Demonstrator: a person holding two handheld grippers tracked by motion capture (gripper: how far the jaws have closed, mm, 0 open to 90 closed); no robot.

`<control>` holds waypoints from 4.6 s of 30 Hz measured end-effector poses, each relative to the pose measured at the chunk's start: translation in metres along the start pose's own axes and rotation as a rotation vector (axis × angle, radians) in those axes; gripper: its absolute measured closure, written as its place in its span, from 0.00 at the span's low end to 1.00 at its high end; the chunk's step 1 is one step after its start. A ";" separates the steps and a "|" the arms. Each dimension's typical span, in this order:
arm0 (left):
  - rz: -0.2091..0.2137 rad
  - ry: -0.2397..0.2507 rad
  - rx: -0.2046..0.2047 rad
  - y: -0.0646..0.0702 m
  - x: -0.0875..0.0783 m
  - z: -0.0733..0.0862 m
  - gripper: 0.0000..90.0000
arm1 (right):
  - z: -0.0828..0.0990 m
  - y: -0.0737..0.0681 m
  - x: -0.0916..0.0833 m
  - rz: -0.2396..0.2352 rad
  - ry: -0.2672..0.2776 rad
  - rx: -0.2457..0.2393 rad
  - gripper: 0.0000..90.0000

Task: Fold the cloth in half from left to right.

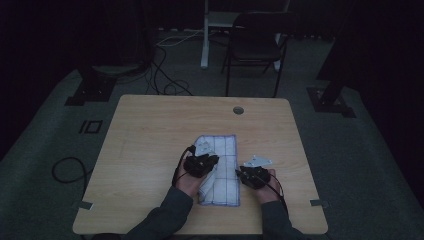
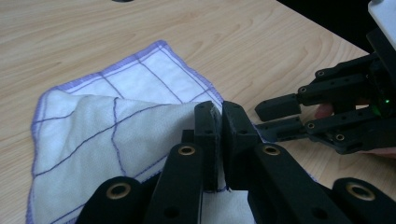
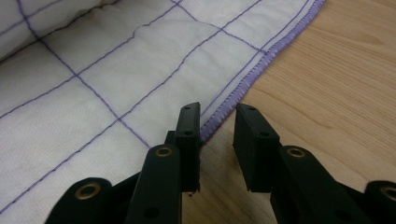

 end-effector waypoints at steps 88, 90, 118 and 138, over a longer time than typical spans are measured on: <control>0.126 -0.170 0.055 0.020 0.018 0.056 0.98 | 0.000 0.001 0.000 -0.009 0.001 0.006 0.79; 0.137 -0.168 0.057 0.025 0.020 0.055 0.98 | 0.000 0.001 0.000 -0.010 0.001 0.007 0.79; 0.123 -0.112 0.094 0.030 0.004 0.069 0.83 | -0.004 0.002 -0.008 0.019 0.037 0.021 0.75; 0.100 -0.094 0.079 0.016 -0.020 0.091 0.75 | -0.053 -0.035 0.000 -0.086 0.132 -0.072 0.74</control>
Point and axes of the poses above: each handheld gripper's, and its own axes: x roughly forward along the jaws, z roughly out of its underside, y roughly to its right, the point moved 3 cm from there along x, roughly forward along the jaws, and after that the axes turned 2 degrees about y, right-handed, at the moved point
